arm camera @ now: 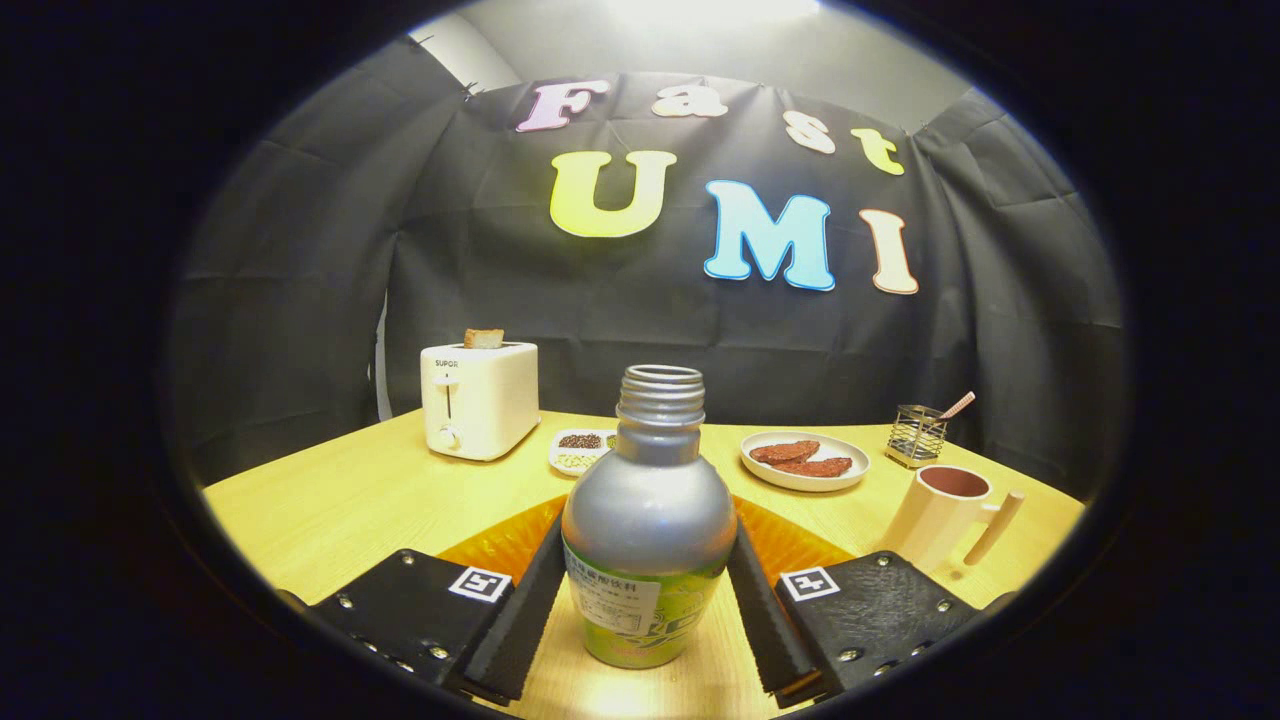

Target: Take the bottle from table, then pour the juice into the cup, finally place the bottle on the coaster

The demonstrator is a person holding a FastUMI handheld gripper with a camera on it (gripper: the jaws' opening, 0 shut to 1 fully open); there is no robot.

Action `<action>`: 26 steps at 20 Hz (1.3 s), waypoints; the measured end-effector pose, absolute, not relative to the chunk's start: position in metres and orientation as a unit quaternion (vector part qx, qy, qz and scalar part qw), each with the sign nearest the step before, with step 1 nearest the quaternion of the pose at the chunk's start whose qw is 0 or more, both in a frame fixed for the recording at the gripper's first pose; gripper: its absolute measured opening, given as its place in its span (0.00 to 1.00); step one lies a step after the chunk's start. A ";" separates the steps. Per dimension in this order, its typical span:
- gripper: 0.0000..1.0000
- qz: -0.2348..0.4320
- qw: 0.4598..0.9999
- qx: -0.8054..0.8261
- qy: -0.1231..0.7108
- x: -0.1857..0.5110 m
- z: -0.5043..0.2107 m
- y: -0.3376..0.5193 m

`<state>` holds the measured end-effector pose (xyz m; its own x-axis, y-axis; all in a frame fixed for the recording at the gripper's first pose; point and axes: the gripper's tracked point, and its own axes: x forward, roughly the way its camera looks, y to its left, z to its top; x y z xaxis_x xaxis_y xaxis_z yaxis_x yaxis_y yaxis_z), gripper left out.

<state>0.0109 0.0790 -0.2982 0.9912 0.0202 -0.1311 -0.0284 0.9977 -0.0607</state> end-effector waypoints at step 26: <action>0.78 0.014 0.916 0.397 0.059 0.039 -0.242 0.003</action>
<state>0.0386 0.0029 -0.2417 0.9927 0.0731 -0.0960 0.0201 0.6838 0.7294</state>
